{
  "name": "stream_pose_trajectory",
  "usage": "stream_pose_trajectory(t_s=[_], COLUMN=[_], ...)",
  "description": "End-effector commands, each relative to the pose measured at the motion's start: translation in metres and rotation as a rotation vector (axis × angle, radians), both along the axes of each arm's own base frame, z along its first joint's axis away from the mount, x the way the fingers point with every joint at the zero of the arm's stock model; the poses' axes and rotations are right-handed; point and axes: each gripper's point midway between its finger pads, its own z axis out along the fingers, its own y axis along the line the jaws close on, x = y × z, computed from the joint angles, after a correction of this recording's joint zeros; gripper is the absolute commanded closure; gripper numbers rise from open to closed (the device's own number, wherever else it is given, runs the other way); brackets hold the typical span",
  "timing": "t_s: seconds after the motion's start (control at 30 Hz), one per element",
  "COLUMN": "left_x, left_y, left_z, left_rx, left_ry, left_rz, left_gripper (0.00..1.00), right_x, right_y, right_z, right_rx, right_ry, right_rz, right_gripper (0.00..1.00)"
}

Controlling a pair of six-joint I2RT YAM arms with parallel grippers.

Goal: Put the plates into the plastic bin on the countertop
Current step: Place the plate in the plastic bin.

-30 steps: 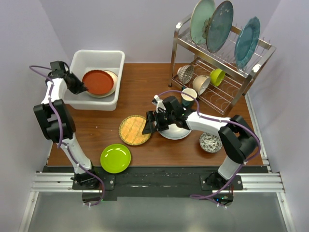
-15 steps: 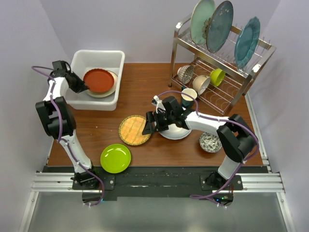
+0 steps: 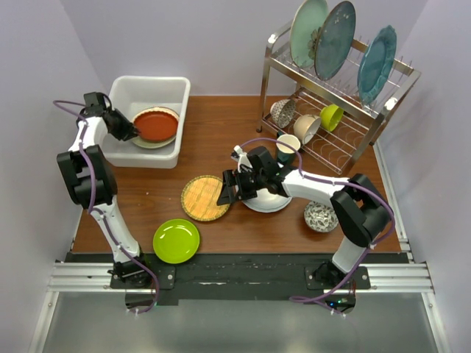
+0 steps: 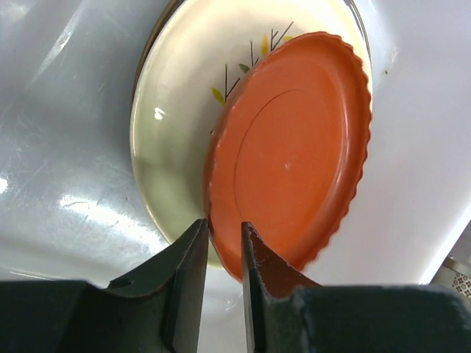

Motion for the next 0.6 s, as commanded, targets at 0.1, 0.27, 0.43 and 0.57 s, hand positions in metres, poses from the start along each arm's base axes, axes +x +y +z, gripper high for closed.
stream_pose_trajectory(t_s=[0.1,0.27,0.43,0.57], left_x=[0.017,0.016,0.012,0.009], left_y=[-0.001,-0.003,-0.005,-0.012], left_z=[0.025,0.030,0.060,0.090], left_rx=[0.010,0.016,0.041,0.072], left_ry=[-0.089,-0.099,-0.183,-0.250], left_rz=[-0.032,-0.039,-0.053,-0.087], left_gripper=[0.69,0.63,0.49,0.33], right_x=[0.000,-0.001,-0.002,-0.002], right_y=[0.006,0.005,0.004,0.005], right_z=[0.009,0.006,0.005,0.002], right_rx=[0.015,0.010,0.007,0.006], right_ry=[-0.017,-0.012,-0.011,-0.001], right_rz=[0.036,0.036,0.036,0.038], right_gripper=[0.09,0.09,0.09,0.09])
